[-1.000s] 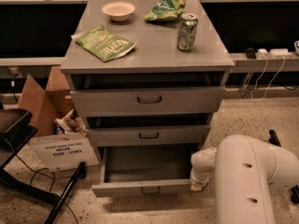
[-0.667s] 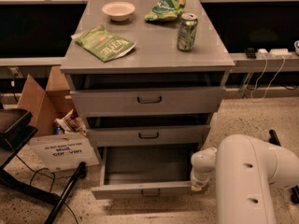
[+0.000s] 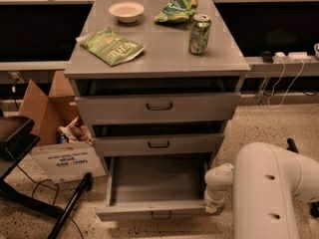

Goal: Open bottom drawer

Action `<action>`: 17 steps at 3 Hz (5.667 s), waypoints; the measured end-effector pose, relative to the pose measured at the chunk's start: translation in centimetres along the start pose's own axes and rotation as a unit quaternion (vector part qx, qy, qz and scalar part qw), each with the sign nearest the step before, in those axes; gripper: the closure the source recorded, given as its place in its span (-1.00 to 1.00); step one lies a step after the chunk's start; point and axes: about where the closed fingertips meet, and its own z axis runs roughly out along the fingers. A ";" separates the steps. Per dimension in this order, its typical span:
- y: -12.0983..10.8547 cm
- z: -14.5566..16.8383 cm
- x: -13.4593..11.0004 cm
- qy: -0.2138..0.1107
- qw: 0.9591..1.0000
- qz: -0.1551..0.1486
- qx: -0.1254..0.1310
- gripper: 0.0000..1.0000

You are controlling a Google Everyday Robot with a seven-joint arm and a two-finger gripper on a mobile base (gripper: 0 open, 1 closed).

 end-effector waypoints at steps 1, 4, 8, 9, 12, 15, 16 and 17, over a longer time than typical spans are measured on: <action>0.0 0.0 0.0 0.000 1.000 0.000 0.000 0.17; 0.0 0.0 0.0 0.000 1.000 0.000 0.000 -1.00; 3.4 0.9 1.2 -0.013 1.000 0.008 -0.023 0.24; 3.4 -0.2 2.0 -0.014 1.000 0.015 -0.014 0.86; 18.5 -3.3 10.8 0.017 0.992 0.119 -0.028 0.00; 17.1 -3.3 9.0 0.020 0.997 0.072 -0.009 -1.00; 16.9 -3.0 8.5 0.018 0.998 0.060 -0.009 -1.00; 15.7 -1.4 6.1 0.002 1.000 0.027 -0.010 -1.00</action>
Offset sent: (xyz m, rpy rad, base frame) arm 0.0000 0.0000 0.0000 0.0000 0.0000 0.0000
